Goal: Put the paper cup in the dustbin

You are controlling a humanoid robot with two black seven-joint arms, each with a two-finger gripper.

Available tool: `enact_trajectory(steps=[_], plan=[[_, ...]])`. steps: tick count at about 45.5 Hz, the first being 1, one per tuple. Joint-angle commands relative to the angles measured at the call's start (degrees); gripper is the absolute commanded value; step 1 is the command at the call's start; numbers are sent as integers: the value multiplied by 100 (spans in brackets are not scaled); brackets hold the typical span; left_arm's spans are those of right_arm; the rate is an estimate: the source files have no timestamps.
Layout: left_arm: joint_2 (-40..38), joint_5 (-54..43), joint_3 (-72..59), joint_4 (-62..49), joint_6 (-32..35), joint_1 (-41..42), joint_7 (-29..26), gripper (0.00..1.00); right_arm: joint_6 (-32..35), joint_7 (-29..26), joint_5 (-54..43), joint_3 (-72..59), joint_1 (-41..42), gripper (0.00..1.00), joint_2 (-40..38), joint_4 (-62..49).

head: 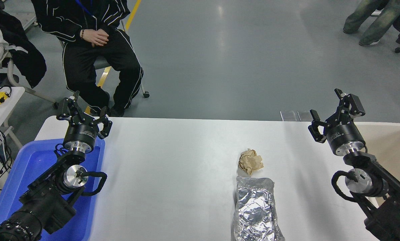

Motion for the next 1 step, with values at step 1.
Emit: enact_trajectory(steps=[1], plan=[[3,0,0,0,0,-1,0,100,-8,101,30,16,-68,99,68,-18]])
